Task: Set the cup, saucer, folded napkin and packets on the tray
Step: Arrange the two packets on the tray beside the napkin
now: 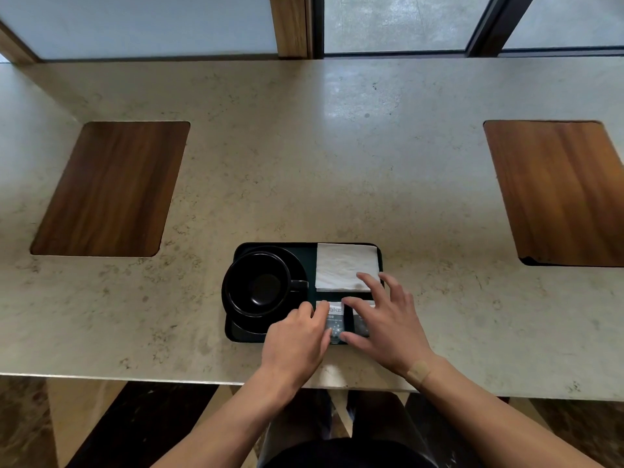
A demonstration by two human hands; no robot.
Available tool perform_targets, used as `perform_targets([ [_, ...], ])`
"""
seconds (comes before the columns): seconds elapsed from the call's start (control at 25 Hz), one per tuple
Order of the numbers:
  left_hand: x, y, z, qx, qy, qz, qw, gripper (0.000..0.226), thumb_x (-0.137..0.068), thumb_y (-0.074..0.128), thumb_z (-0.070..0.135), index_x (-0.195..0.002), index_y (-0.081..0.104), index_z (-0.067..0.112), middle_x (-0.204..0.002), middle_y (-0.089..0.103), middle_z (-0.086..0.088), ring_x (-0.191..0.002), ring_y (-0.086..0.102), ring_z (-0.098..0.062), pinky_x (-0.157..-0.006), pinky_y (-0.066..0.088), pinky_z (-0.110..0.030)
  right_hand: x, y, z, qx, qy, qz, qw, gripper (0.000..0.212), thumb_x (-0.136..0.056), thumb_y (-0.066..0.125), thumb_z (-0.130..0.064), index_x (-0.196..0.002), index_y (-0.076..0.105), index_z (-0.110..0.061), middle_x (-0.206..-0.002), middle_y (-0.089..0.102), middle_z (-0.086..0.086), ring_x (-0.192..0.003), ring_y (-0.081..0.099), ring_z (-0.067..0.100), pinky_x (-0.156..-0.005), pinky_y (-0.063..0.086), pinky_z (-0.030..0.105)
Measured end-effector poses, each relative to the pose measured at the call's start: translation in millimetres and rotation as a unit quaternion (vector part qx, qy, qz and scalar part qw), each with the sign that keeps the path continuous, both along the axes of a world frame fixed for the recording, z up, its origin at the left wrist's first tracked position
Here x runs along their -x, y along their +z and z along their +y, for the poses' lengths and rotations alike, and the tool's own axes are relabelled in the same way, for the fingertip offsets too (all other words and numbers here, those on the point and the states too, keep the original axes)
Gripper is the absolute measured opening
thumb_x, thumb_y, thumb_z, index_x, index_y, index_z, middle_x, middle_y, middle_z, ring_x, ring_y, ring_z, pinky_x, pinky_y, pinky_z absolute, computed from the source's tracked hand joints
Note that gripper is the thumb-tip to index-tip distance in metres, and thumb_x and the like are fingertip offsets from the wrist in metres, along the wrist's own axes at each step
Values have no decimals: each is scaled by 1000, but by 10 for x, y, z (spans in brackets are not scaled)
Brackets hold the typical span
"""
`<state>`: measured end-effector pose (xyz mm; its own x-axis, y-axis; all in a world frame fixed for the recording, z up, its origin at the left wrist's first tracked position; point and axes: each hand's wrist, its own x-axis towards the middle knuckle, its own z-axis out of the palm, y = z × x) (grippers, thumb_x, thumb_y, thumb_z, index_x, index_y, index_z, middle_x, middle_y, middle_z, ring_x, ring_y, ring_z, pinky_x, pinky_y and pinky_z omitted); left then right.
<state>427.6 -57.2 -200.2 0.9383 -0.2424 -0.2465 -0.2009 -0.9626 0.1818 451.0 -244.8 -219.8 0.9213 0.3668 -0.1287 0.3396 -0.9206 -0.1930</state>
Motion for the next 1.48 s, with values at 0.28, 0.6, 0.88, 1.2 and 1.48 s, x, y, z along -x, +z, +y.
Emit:
perform_targets([
  [0.28,-30,-50,-12,36,25,33,998,51,-94,47,45,-138,33,25,-116,52,1,-96,62,-19,-64,50,-34,-21,-12,38,23,1,43,999,74,-67,47,-79,-127,53,-35,-153,31,3,-142,17,34,-106,28,52],
  [0.6,-45,22,-72,38,1,-33,999,45,-89,56,45,-126,46,21,-103,54,1,-78,62,-15,-46,44,-26,-66,85,-103,-34,-30,27,999,58,-75,49,-69,-122,57,-35,-146,42,1,-138,27,30,-102,37,50],
  [0.88,-231,-9,-275,30,-98,-58,993,45,-80,65,47,-115,61,21,-122,57,-1,-110,51,-24,-77,45,-37,-34,50,-359,-7,-33,54,998,66,-71,53,-72,-126,56,-35,-149,38,1,-138,24,30,-103,33,50],
  [1.2,-273,-72,-306,18,-99,-22,995,51,-83,62,50,-124,53,22,-132,47,-3,-117,41,-26,-84,43,-40,44,7,-368,7,-53,24,998,63,-71,60,-69,-122,61,-31,-145,44,5,-134,34,35,-97,39,51],
  [1.48,-280,-85,-323,16,-102,-14,995,52,-86,57,50,-129,46,23,-129,46,-4,-114,40,-26,-84,43,-40,82,3,-368,11,-58,8,998,61,-74,53,-70,-118,63,-28,-143,46,6,-132,36,35,-96,40,50],
])
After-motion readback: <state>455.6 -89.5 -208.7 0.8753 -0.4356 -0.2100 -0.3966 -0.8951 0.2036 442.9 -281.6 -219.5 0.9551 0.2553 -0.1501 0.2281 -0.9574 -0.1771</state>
